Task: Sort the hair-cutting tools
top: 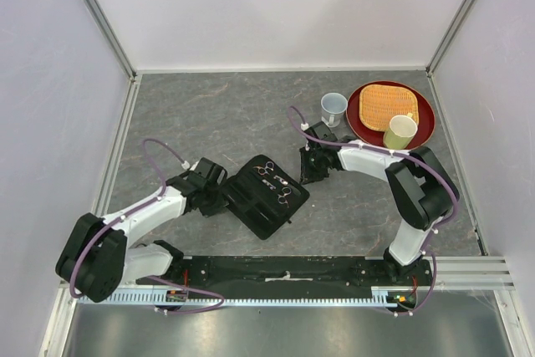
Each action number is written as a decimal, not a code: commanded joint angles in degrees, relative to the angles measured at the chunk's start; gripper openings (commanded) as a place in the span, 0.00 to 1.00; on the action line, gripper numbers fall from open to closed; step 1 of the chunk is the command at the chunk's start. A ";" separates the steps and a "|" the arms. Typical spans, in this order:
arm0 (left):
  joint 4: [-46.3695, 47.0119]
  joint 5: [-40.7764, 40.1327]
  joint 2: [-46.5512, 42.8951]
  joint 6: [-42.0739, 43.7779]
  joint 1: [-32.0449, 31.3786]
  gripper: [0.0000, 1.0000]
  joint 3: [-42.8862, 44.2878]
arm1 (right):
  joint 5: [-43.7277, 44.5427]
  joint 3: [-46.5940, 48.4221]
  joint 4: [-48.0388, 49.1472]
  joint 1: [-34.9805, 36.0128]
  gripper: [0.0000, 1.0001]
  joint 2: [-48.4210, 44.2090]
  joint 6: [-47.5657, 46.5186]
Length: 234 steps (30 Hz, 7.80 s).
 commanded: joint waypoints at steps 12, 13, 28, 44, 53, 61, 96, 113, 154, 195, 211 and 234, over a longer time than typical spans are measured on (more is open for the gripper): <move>19.89 14.42 8.72 15.28 1.39 0.15 14.91 | -5.95 1.79 -3.02 2.52 0.22 2.59 -6.27; 21.11 15.12 9.79 15.46 1.39 0.17 15.44 | -4.81 1.70 -2.93 2.60 0.22 2.41 -6.10; 21.31 25.85 25.61 19.15 1.65 0.70 25.28 | 15.32 0.65 -3.20 2.69 0.42 -9.71 0.68; 10.15 21.20 30.28 17.84 1.83 0.74 25.99 | 11.37 -7.26 1.20 16.90 0.59 -24.66 -1.09; 7.68 19.61 34.23 19.15 1.83 0.74 26.52 | 8.47 -11.05 7.61 27.55 0.54 -20.45 3.75; 7.33 19.52 35.90 18.45 1.83 0.73 26.78 | 8.29 -10.43 9.63 29.50 0.46 -14.12 5.94; 16.82 19.35 27.82 15.99 1.83 0.82 17.82 | 19.02 -6.92 14.03 29.50 0.00 -7.25 10.34; 27.52 15.30 18.33 9.84 -1.16 0.90 3.42 | 13.22 -4.01 19.83 29.85 0.00 -7.96 12.89; 48.20 9.15 21.49 2.98 -2.74 0.23 -5.30 | 29.82 -15.08 9.91 44.70 0.00 -10.15 31.34; 33.35 27.87 0.40 9.22 -2.56 0.02 7.44 | 39.32 -18.69 3.40 41.19 0.00 -25.36 26.16; 26.49 31.47 -6.90 7.73 -2.56 0.02 12.63 | 40.63 -20.80 3.66 41.36 0.00 -28.96 24.93; 19.20 43.84 -11.38 14.31 -1.69 0.02 17.73 | 43.19 -17.37 -0.21 41.36 0.00 -40.22 6.67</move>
